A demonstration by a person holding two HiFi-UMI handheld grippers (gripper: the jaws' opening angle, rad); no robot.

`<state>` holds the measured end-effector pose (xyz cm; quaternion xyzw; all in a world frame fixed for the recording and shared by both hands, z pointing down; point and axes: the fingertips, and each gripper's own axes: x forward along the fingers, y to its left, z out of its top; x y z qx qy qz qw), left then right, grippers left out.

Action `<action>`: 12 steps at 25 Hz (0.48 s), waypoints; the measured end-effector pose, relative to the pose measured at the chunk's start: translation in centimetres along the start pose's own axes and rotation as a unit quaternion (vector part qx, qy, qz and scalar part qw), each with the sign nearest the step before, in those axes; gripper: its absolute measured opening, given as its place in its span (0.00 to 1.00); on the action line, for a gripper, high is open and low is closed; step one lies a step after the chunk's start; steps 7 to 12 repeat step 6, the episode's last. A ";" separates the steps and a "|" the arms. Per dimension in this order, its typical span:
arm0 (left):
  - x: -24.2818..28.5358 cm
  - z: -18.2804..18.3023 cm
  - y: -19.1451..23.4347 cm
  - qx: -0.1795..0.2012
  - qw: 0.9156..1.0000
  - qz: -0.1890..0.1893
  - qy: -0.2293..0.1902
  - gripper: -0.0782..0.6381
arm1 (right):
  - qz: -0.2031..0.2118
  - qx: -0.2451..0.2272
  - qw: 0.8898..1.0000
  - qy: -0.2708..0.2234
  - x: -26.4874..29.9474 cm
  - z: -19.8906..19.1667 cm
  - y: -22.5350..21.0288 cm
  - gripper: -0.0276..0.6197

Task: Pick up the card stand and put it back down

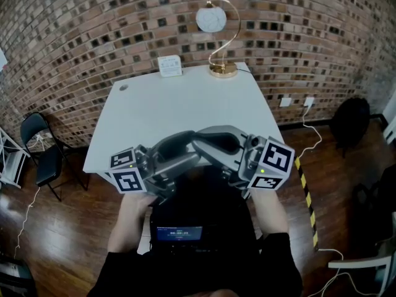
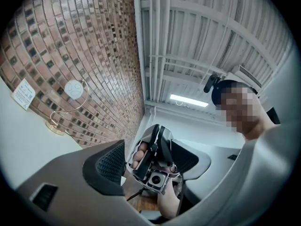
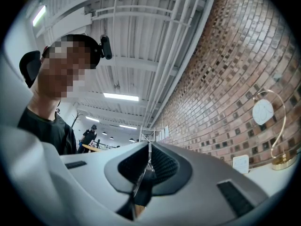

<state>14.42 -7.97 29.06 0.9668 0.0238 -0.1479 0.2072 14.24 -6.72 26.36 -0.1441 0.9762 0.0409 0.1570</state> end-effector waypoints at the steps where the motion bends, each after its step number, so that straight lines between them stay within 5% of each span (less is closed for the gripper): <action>1: 0.0 0.0 0.0 -0.001 1.000 0.000 0.000 0.53 | 0.000 0.000 1.000 0.000 0.0 0.0 0.0 0.09; 12: 0.1 -0.1 0.1 -0.004 1.000 0.002 0.002 0.53 | 0.000 0.002 1.000 0.001 -0.1 0.0 -0.1 0.09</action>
